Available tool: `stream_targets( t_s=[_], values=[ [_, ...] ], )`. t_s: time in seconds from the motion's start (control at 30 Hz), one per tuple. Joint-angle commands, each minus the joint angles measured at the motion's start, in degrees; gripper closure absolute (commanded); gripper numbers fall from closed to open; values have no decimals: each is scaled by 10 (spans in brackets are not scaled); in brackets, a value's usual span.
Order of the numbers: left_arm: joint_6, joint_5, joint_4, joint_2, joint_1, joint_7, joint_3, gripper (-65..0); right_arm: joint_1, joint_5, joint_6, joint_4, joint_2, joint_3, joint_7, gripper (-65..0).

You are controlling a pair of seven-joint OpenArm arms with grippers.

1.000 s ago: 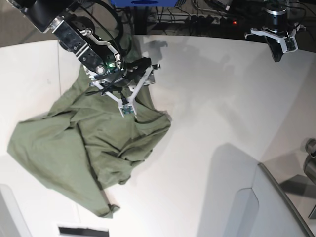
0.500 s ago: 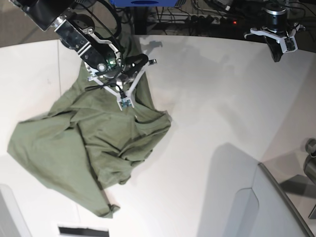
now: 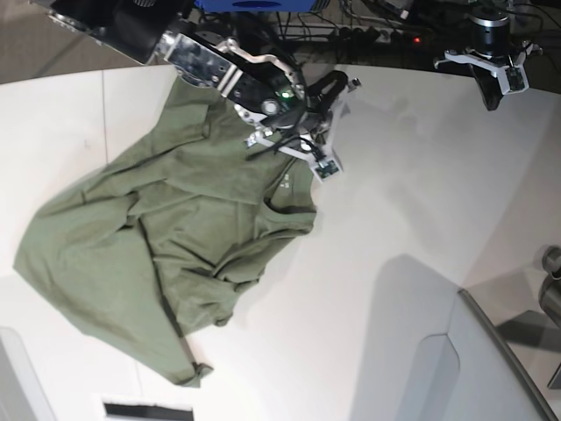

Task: Layout the t-shirt on the table in an organized manner, then fold the t-shirt properly
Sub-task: 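Pull the grasped fabric with the right gripper toward the robot's base, then regrasp the shirt near its collar with the right gripper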

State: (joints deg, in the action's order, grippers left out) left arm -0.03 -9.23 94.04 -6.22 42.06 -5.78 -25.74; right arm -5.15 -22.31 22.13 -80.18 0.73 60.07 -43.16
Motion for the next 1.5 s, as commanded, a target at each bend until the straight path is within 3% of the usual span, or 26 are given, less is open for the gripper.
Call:
stream_targets(
  t_s=[0.0,0.13,0.23,0.47,0.57,0.63,0.73,0.8,0.93,1.03,1.13,1.27,1.47],
  values=[
    [3,-1,8,-5,7,-14,-3,0,-13,-2,0,12,-9,3,3,0],
    [3,-1,7,-5,7,-14,-3,0,-39,-2,-6,100,-46,8,5,0],
    [3,-1,7,-5,-3,-13,-3,0,-47,0,-42,144,-71,23,4,0],
    [3,-1,7,-5,-4,-13,-3,0,-61,-2,-47,146,-75,57,0,-27],
    [3,-1,7,-5,-4,-13,-3,0,-69,-1,-47,92,-67,56,-23,-137],
    [3,-1,0,-5,-4,-13,-3,0,-71,1,-47,29,-44,56,-41,-204],
    [3,-1,-13,-5,-10,-13,-3,0,-86,1,-47,-64,-10,49,-47,-264],
    [3,-1,-21,-5,-12,-13,-3,0,-92,1,-47,-95,10,8,-47,-272],
    [3,-1,-29,-5,-12,-15,-3,0,-95,1,-49,-73,24,-140,-31,-248],
    [3,-1,-28,-5,-12,-15,-3,0,-120,1,-49,-9,22,-222,-9,-111],
    [3,-1,-26,-4,-12,-14,-3,0,-164,-1,-67,90,19,-230,-5,0],
    [3,-1,-25,-2,-15,-14,-3,0,-194,2,-128,197,-7,-232,22,0],
    [3,-1,-25,-3,-13,-13,-3,0,-243,2,-129,353,-44,-231,86,0]
  ],
)
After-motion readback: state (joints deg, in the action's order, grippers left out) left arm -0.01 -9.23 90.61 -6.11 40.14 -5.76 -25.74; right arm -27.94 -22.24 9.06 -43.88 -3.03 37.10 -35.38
